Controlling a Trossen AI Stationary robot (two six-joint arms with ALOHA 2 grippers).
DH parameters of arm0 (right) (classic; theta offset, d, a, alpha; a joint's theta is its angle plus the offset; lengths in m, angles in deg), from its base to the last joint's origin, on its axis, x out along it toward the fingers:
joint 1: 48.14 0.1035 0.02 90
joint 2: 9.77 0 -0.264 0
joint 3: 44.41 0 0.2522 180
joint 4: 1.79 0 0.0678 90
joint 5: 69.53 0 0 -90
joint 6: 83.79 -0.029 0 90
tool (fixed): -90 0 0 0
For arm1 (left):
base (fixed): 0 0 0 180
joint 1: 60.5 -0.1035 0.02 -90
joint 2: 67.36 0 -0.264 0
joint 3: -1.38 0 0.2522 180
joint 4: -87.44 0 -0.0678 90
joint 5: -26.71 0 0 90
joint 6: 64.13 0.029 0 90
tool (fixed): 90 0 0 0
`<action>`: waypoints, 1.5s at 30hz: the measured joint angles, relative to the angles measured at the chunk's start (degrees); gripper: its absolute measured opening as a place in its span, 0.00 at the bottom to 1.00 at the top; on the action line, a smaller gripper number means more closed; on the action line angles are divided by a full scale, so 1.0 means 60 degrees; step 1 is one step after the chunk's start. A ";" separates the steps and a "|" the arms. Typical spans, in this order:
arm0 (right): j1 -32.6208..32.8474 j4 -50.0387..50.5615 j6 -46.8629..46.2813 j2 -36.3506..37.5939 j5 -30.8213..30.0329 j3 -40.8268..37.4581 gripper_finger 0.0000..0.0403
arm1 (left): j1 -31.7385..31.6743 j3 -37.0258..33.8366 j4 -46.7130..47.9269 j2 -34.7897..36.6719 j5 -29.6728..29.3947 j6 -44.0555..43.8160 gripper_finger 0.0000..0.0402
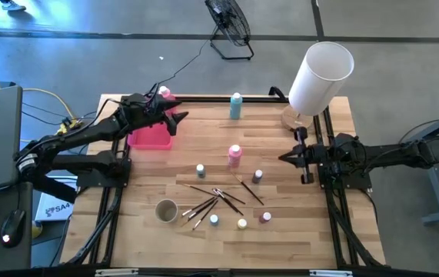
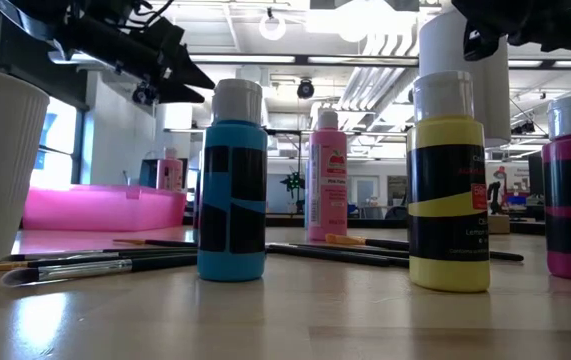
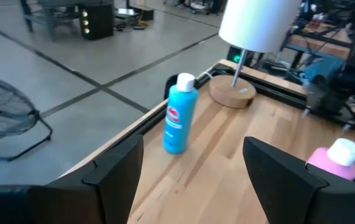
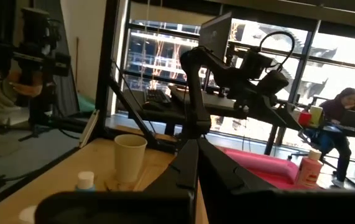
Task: Pick & Place Paint Supplies
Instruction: Put the big light blue paint bottle into the pink bin
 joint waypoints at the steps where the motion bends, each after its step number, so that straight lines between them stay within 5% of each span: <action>1: 0.0000 0.0007 0.0000 0.0000 0.0000 0.0000 0.01 | 0.0000 0.0000 -0.0010 -0.0058 0.0135 0.0096 0.68; 11: -0.0001 0.0011 0.0002 0.0000 -0.0011 0.0000 0.01 | -0.0097 -0.0004 -0.2223 -0.2248 0.0655 0.0929 0.68; 19: 0.0000 0.0018 0.0004 0.0000 -0.0011 0.0000 0.01 | -0.1046 0.0055 -0.5292 -0.4041 0.2591 -0.0049 0.68; 35: -0.0004 0.0029 0.0069 0.0000 -0.0496 0.0000 0.01 | -0.0867 0.4547 -0.1097 -0.6649 0.2921 0.1790 0.68; 45: -0.0004 0.0025 0.0073 0.0000 -0.0488 0.0000 0.01 | -0.0849 0.5772 -0.0637 -0.7853 0.3160 0.2703 0.68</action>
